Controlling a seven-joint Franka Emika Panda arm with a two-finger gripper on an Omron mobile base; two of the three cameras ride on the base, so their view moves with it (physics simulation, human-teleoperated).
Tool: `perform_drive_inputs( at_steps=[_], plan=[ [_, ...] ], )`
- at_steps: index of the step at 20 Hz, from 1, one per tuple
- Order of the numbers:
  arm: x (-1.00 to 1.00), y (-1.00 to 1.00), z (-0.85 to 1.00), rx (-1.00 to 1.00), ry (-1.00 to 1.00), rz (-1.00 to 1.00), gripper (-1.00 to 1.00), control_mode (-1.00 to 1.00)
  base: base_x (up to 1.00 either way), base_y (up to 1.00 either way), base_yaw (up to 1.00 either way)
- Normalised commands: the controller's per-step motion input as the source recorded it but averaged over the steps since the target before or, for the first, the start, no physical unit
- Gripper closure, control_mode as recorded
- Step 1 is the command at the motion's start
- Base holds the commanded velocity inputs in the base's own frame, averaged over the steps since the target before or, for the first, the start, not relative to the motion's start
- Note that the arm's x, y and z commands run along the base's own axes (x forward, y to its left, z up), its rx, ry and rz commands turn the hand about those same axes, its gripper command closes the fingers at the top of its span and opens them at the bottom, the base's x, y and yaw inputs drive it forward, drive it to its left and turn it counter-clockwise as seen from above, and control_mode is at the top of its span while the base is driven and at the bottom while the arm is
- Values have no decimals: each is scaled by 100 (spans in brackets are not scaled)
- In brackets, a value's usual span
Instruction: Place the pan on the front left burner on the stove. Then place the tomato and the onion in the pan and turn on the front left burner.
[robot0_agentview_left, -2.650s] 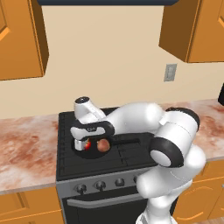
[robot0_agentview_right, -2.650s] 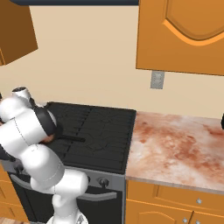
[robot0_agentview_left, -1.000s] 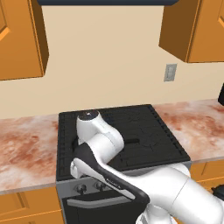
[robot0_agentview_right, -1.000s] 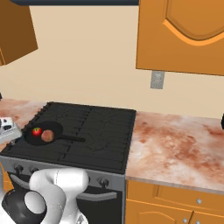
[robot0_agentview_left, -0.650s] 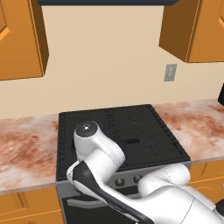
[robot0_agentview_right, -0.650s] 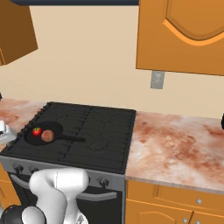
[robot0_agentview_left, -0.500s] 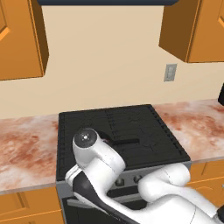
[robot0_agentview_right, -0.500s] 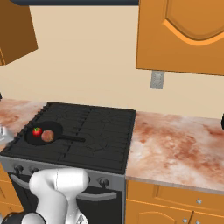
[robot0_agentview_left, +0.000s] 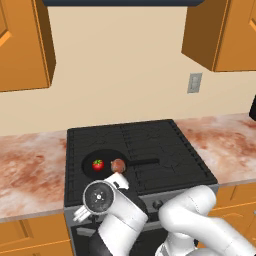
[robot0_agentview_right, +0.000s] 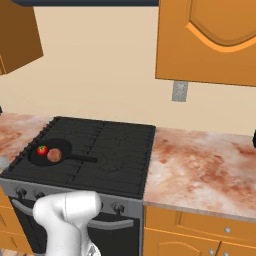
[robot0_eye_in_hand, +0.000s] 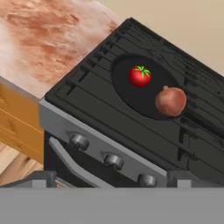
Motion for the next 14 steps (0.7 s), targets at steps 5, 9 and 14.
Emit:
perform_drive_inputs(
  at_steps=[5,9,14],
  plan=[
    [-25,4,-17,9,-19,-2,-100,-100,0,0,0],
    [-29,4,-18,17,-10,-4,-100,-100,0,0,0],
    [-8,0,-18,20,-7,-5,-100,-100,0,0,0]
  ],
)
